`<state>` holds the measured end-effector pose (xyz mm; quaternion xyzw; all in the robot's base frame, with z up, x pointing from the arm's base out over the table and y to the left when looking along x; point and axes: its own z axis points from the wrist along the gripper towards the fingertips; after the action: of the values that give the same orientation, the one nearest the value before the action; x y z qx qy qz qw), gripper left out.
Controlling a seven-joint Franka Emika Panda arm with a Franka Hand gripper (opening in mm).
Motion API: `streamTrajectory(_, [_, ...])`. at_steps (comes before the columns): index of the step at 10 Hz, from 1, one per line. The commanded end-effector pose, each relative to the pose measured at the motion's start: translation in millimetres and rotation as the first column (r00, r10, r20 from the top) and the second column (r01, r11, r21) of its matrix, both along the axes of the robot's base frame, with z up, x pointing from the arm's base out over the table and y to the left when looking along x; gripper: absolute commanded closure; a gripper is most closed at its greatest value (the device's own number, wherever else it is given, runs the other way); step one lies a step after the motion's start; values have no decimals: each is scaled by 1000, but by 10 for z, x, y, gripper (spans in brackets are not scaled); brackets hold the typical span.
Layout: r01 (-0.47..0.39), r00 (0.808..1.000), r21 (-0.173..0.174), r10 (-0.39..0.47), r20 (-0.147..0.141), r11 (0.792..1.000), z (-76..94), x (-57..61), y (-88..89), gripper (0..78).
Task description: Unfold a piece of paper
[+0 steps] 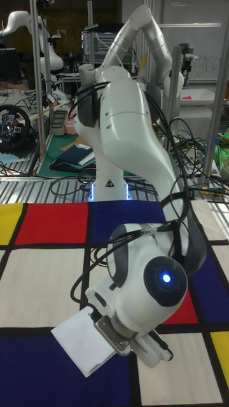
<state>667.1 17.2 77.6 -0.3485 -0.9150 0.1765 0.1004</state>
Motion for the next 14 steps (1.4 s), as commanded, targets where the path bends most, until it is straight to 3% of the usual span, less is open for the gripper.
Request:
streamTrajectory(1, [-16, 1000, 4, 16, -2, 1000, -43, -63, -66, 1])
streamTrajectory(4, [-15, 1000, 8, 15, -3, 1000, 11, -79, -73, 1])
streamTrajectory(7, [-11, 1000, 1, 11, -1, 1000, -41, -187, -25, 1])
streamTrajectory(14, [-29, 999, 3, 29, -16, 1000, 104, -196, -49, 1])
